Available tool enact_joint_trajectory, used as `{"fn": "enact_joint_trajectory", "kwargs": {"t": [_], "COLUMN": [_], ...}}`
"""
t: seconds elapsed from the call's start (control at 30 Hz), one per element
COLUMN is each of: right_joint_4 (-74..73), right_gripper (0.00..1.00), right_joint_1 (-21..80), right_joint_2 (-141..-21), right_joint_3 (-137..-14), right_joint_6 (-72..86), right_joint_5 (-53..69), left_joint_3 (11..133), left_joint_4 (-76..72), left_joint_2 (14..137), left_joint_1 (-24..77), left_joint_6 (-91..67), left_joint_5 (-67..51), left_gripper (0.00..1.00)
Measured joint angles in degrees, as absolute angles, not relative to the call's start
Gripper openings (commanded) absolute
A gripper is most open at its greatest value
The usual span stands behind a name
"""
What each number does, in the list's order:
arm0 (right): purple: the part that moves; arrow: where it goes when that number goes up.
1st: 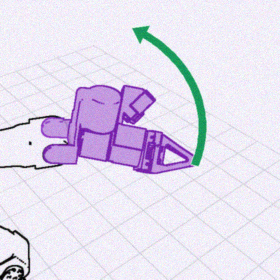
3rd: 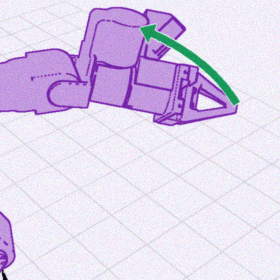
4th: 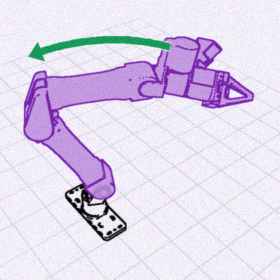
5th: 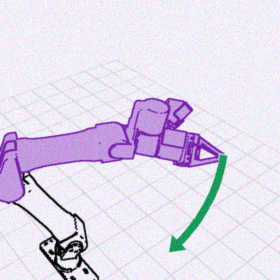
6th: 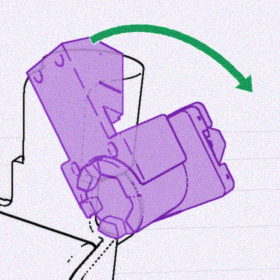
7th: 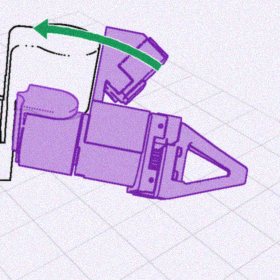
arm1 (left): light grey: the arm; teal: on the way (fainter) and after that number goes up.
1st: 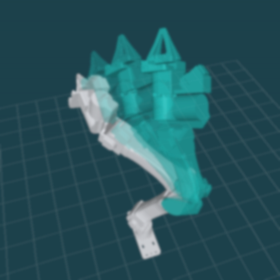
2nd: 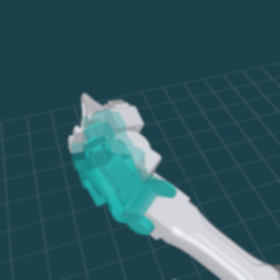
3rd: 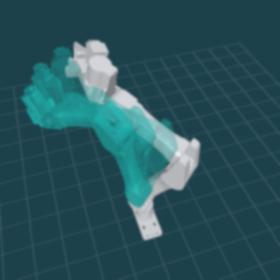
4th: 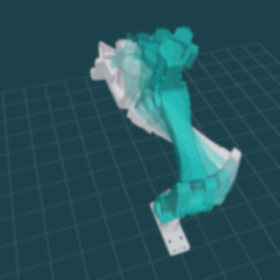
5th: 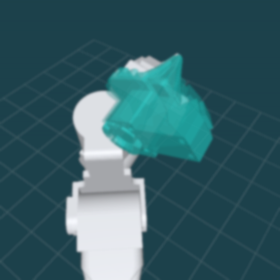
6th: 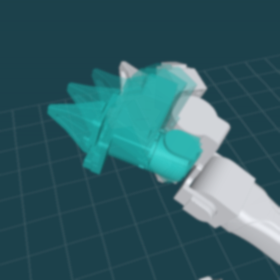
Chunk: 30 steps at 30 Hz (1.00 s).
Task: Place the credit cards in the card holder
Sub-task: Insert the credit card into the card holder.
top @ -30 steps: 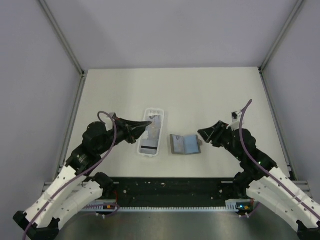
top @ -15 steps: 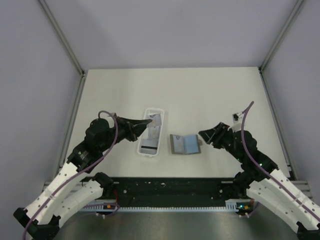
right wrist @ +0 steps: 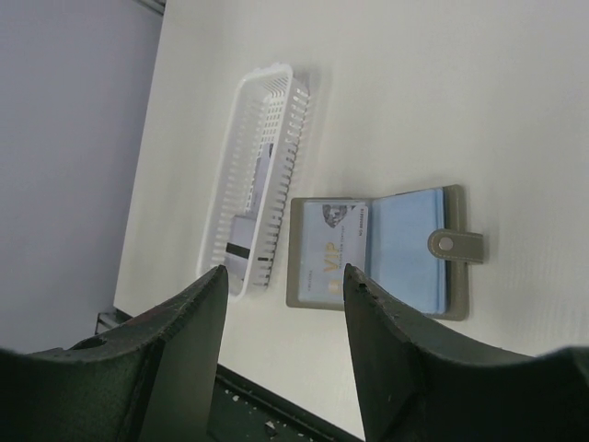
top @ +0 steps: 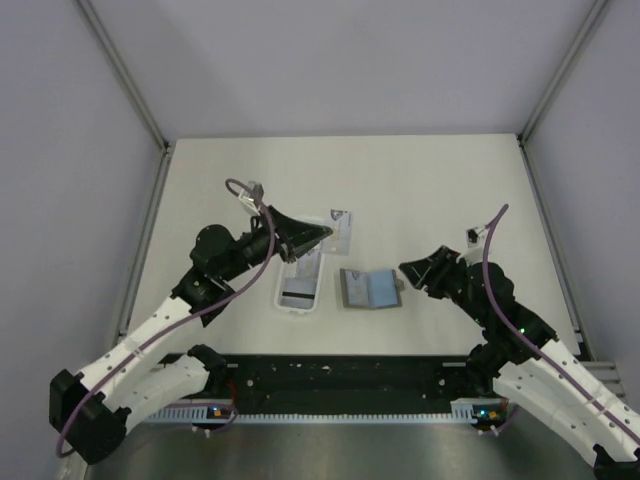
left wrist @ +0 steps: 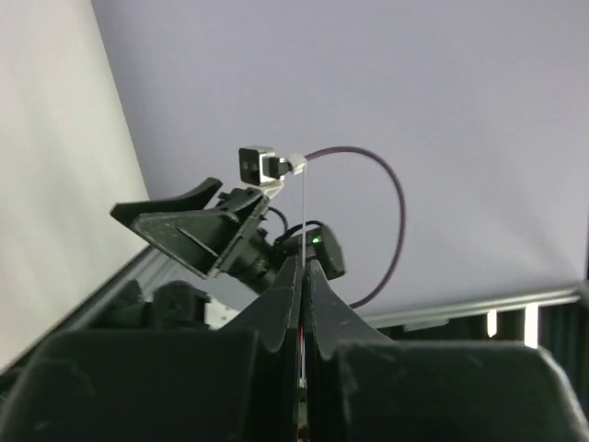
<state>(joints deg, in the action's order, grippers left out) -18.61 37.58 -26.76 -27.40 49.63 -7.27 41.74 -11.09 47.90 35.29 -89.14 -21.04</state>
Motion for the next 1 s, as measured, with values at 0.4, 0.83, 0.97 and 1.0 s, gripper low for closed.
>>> {"fn": "enact_joint_trajectory", "kwargs": {"t": [0.4, 0.83, 0.97, 1.0], "right_joint_4": [-12.9, 9.2, 12.0, 12.6], "right_gripper": [0.54, 0.44, 0.44, 0.44], "right_joint_1": [37.6, 37.6, 37.6, 37.6], "right_joint_2": [-25.9, -28.3, -29.1, -29.3], "right_joint_3": [-27.4, -25.5, -24.2, -24.0], "right_joint_6": [46.4, 52.2, 53.8, 54.2], "right_joint_5": [1.0, 14.9, 16.8, 17.3], "left_joint_3": [29.3, 30.0, 30.0, 30.0], "left_joint_4": [-43.0, -44.6, -46.5, -47.1], "left_joint_2": [59.0, 61.1, 61.5, 61.7], "left_joint_1": [36.4, 43.8, 44.3, 44.3], "left_joint_6": [-70.2, -65.2, -65.6, -65.7], "left_joint_5": [-34.6, -33.4, -30.5, -29.9], "left_gripper": [0.00, 0.00, 0.00, 0.00]}}
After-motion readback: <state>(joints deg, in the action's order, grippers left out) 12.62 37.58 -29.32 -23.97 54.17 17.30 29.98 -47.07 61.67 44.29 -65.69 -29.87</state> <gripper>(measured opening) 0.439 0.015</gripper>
